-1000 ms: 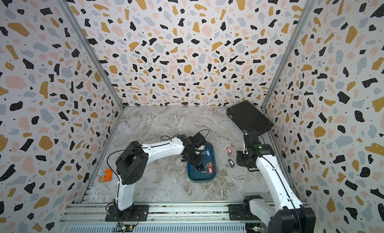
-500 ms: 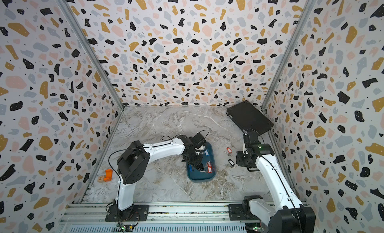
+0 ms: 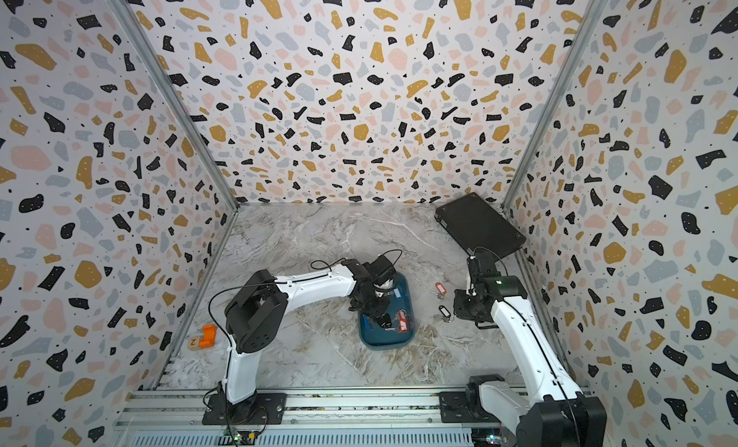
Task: Take the keys out of the storage box
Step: Pick up the key from the storage box.
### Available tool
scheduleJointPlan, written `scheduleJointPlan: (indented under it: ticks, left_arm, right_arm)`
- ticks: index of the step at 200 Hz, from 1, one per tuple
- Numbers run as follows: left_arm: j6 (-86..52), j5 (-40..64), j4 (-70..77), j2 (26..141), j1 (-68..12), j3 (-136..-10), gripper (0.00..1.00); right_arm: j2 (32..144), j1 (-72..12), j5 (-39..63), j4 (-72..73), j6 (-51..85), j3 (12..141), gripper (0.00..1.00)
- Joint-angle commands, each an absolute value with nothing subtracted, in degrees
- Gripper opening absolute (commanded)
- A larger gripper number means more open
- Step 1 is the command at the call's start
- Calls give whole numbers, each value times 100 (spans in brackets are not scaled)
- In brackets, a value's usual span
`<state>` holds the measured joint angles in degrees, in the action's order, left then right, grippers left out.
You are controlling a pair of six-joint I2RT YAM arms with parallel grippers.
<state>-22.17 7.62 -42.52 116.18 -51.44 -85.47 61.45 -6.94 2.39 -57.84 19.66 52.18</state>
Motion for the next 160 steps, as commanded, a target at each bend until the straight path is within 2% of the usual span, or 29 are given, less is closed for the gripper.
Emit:
scheduleJointPlan:
  ticks: [1,53,80,117,160]
  left_arm:
    - [-2309,712,-4360,11129,-5125,-8793,0]
    - [-2448,548,-4442,10134,-5068,-8884,0]
    - [-2595,632,-4491,9536,-4714,-8655,0]
    - [-2713,931,-4626,8801,-3272,-7909,0]
    - [-2555,1338,-4733,8924,-1383,-7088,0]
  right_arm:
    - [6143,-735,215,-5845,1990,5239,21]
    - [6144,-735,210,-5845,1986,5243,20]
    - [6134,-743,208,-5844,1987,5241,20]
    - [6126,-756,254,-5849,1980,5239,21]
    - [6135,-792,289,-5853,1971,5252,21]
